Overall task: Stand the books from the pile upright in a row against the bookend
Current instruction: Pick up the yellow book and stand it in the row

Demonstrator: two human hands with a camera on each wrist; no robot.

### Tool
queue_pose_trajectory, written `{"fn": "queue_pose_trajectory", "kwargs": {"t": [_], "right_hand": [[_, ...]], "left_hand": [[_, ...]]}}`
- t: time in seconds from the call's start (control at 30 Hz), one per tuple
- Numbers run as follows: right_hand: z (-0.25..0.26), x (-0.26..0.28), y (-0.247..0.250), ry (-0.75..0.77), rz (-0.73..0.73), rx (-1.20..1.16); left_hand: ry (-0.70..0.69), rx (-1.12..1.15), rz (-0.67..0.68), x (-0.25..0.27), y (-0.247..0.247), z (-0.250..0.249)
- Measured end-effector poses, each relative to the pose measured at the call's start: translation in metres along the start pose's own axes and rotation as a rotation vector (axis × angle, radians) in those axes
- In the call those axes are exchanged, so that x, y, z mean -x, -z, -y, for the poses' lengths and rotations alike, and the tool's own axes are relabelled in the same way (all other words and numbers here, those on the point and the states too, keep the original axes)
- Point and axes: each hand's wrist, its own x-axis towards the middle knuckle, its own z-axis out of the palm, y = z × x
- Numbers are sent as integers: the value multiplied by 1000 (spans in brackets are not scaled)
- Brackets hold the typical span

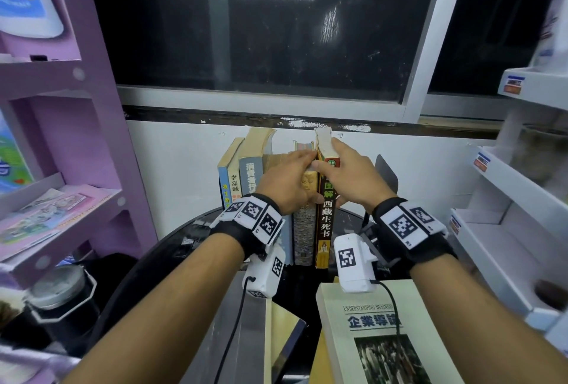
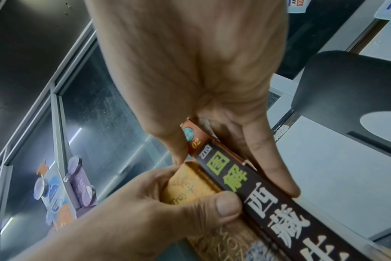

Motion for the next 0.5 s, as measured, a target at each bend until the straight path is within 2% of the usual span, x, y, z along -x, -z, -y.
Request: {"fn": "queue_pose_trajectory", "kwargs": {"t": [0.17, 0.5], "right_hand": [[-1, -1, -3, 9, -36, 27], [5, 8, -5, -81, 19, -32]], "left_hand": [[-7, 11, -23, -3, -4, 4], [-15, 13, -15, 0, -1, 2]]}}
